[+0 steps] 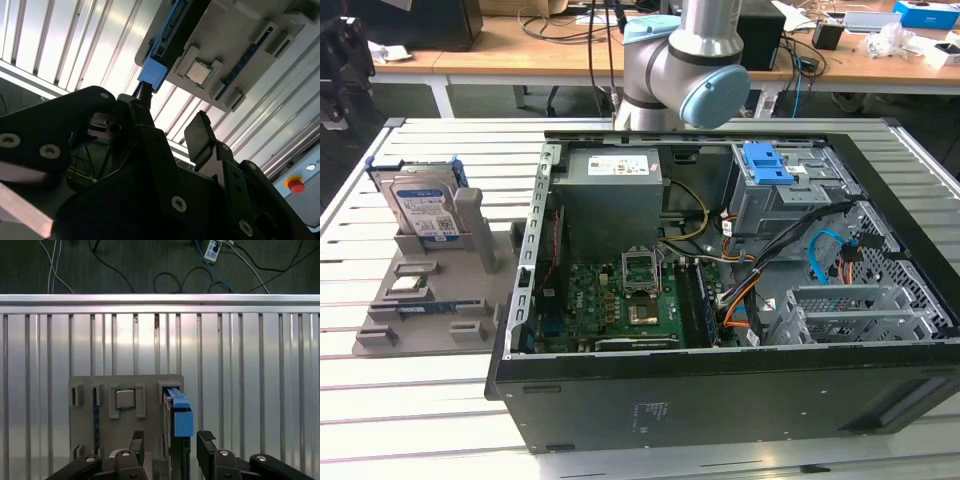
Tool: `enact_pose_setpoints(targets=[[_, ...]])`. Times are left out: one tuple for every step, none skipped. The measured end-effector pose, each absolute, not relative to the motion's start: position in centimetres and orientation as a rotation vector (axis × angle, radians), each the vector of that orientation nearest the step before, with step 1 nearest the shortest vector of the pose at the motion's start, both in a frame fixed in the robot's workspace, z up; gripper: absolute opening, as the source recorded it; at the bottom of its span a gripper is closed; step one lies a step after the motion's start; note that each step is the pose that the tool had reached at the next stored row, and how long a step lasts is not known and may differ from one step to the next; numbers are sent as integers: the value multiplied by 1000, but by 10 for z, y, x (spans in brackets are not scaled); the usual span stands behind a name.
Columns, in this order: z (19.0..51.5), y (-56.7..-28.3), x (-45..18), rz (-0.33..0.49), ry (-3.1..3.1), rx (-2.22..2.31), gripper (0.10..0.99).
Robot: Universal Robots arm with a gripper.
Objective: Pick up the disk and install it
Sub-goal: 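Pick up the disk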
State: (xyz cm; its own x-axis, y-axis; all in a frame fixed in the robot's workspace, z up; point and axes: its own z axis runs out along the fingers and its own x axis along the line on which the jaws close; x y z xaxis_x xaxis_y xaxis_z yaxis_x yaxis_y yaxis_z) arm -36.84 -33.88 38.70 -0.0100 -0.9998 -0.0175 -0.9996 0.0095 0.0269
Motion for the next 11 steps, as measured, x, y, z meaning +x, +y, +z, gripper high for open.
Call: enact_pose_setpoints(targets=[[387, -338, -368, -49, -2227, 2206, 541], [386, -338, -368, -49, -2228, 2206, 541], [385, -337, -367, -49, -2228, 2206, 541], [384, -337, -367, -49, -2228, 2206, 541], [383, -336, -366, -49, -2228, 2206, 541], [382, -336, -366, -49, -2228, 2206, 541], [379, -336, -365, -49, -2228, 2206, 541], [377, -335, -365, -49, -2227, 2206, 541], [375, -335, -364, -49, -2228, 2206, 541], [374, -334, -363, -49, -2228, 2206, 541], [373, -334, -362, -49, -2228, 2206, 541]])
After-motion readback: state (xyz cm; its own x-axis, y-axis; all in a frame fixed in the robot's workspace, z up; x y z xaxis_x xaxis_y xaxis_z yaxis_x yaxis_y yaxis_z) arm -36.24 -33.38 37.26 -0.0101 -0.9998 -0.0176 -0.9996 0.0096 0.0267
